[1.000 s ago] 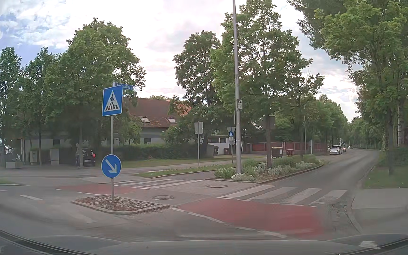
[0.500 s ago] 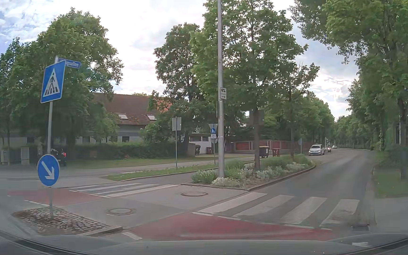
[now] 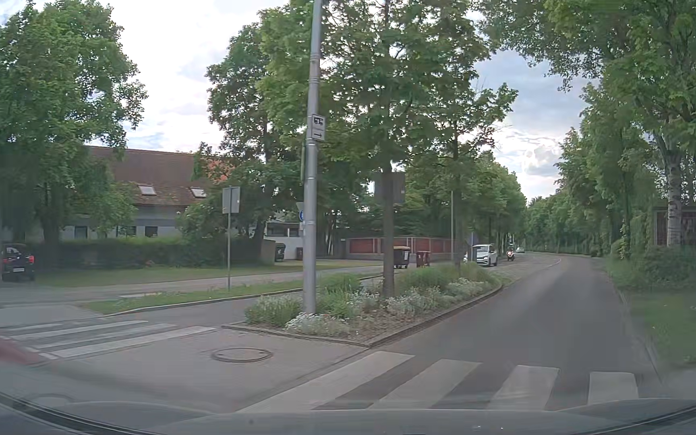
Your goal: Follow the waypoints while adhering to traffic rules and regulations
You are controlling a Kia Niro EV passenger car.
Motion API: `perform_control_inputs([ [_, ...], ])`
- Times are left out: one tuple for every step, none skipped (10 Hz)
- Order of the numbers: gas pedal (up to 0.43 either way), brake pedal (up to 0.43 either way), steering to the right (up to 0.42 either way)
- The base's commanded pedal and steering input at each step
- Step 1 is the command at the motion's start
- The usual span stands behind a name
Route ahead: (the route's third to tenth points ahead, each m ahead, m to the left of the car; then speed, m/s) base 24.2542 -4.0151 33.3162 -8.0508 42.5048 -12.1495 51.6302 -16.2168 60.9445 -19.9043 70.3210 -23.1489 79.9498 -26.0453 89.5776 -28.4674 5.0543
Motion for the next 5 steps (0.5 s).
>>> perform_control_inputs([
  [0.087, 0.018, 0.257],
  [0.087, 0.012, 0.274],
  [0.079, 0.018, 0.278],
  [0.087, 0.018, 0.273],
  [0.087, 0.018, 0.262],
])
